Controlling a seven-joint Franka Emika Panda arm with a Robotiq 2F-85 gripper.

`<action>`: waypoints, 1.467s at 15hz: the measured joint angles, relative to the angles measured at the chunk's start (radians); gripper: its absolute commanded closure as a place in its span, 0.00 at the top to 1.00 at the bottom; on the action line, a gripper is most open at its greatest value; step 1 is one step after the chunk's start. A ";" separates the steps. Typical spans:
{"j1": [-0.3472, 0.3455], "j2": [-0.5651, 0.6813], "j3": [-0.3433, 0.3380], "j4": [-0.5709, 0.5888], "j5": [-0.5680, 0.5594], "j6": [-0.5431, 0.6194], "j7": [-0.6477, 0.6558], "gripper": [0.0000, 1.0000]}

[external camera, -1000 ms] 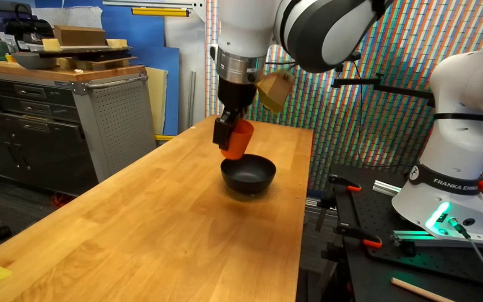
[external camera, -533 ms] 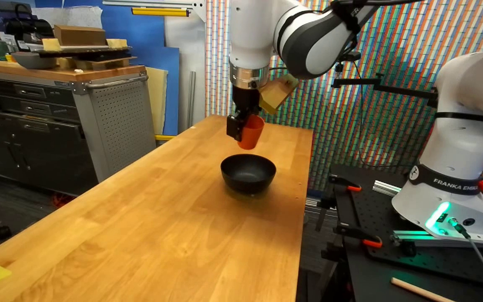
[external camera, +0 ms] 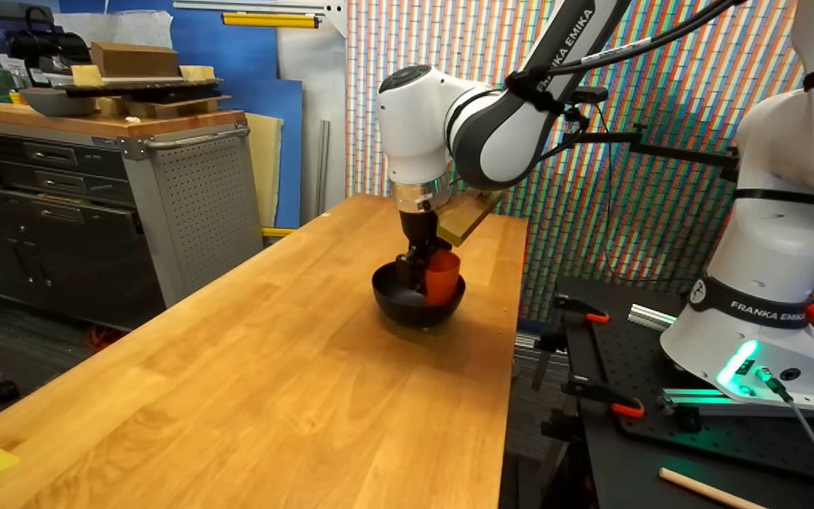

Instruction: Put the cup in the bowl

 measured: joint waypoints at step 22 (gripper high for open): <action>0.080 -0.341 0.050 0.010 0.077 -0.063 -0.212 1.00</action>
